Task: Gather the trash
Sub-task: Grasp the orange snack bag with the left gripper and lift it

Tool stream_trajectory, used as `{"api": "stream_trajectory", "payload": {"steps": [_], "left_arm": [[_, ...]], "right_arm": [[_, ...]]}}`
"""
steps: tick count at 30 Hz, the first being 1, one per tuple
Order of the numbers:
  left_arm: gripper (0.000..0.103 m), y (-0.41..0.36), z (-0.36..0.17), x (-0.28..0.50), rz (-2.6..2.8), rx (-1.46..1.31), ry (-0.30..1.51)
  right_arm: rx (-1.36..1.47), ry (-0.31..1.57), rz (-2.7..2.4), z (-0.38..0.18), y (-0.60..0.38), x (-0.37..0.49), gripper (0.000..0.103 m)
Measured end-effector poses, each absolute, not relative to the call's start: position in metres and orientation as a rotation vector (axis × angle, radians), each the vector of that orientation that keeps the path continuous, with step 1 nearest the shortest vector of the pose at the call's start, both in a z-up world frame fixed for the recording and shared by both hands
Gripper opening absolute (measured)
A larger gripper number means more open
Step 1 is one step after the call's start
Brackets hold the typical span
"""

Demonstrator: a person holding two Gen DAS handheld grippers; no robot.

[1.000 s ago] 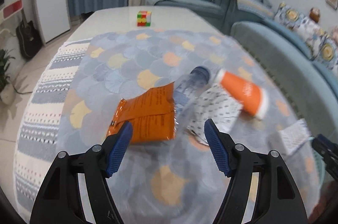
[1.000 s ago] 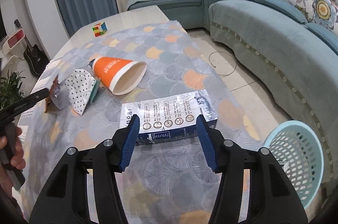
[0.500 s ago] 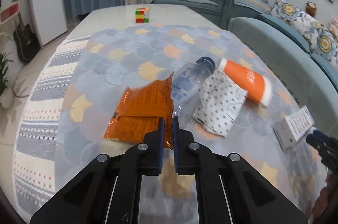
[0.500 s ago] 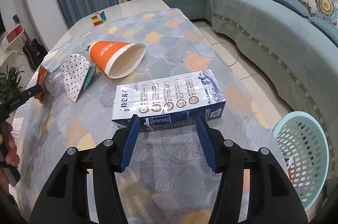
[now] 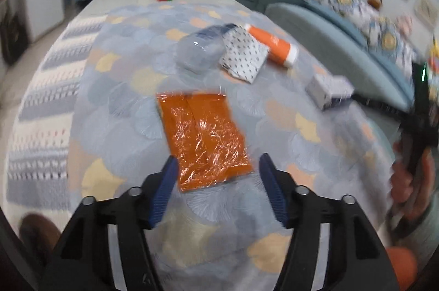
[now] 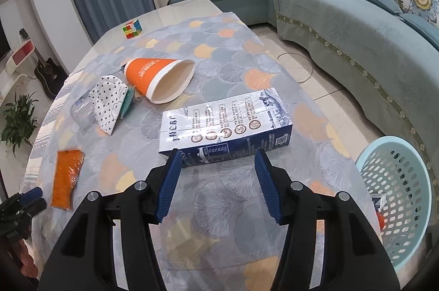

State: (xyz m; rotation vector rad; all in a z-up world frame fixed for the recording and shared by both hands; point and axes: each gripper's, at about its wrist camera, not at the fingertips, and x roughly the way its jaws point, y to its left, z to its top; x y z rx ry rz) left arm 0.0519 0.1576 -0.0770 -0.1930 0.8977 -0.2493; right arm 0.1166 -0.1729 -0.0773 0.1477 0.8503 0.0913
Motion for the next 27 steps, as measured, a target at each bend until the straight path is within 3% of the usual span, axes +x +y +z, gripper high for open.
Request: {"api": "stream_trajectory", "payload": {"steps": [2, 4, 8, 13, 15, 17, 21, 22, 27], "left_arm": [[0.078, 0.167, -0.072, 0.059, -0.238, -0.294, 0.884], [0.083, 0.168, -0.073, 0.069, -0.207, -0.334, 0.897], [0.083, 0.152, -0.098, 0.096, -0.119, -0.309, 1.036], [0.089, 0.123, -0.107, 0.105, -0.057, -0.203, 1.052], [0.087, 0.111, -0.11, 0.11, -0.009, -0.131, 1.057], [0.073, 0.1, -0.112, 0.113, 0.04, -0.035, 1.048], [0.062, 0.099, -0.111, 0.109, 0.016, -0.015, 1.014], [0.055, 0.099, -0.111, 0.108, 0.016, -0.015, 1.003], [0.045, 0.111, -0.106, 0.096, 0.007, -0.066, 0.942]], "right_arm": [[0.15, 0.85, 0.094, -0.076, -0.173, 0.115, 0.052], [0.151, 0.85, 0.097, -0.074, -0.173, 0.113, 0.052], [0.143, 0.846, 0.089, -0.071, -0.177, 0.113, 0.052], [0.117, 0.887, 0.078, -0.08, -0.189, 0.12, 0.059], [0.128, 0.896, 0.07, -0.082, -0.197, 0.122, 0.061], [0.128, 0.892, 0.054, -0.081, -0.206, 0.126, 0.064], [0.155, 0.865, 0.048, -0.072, -0.223, 0.146, 0.07], [0.161, 0.865, 0.051, -0.071, -0.225, 0.151, 0.071], [0.237, 0.951, 0.098, -0.087, -0.234, 0.186, 0.071]]}}
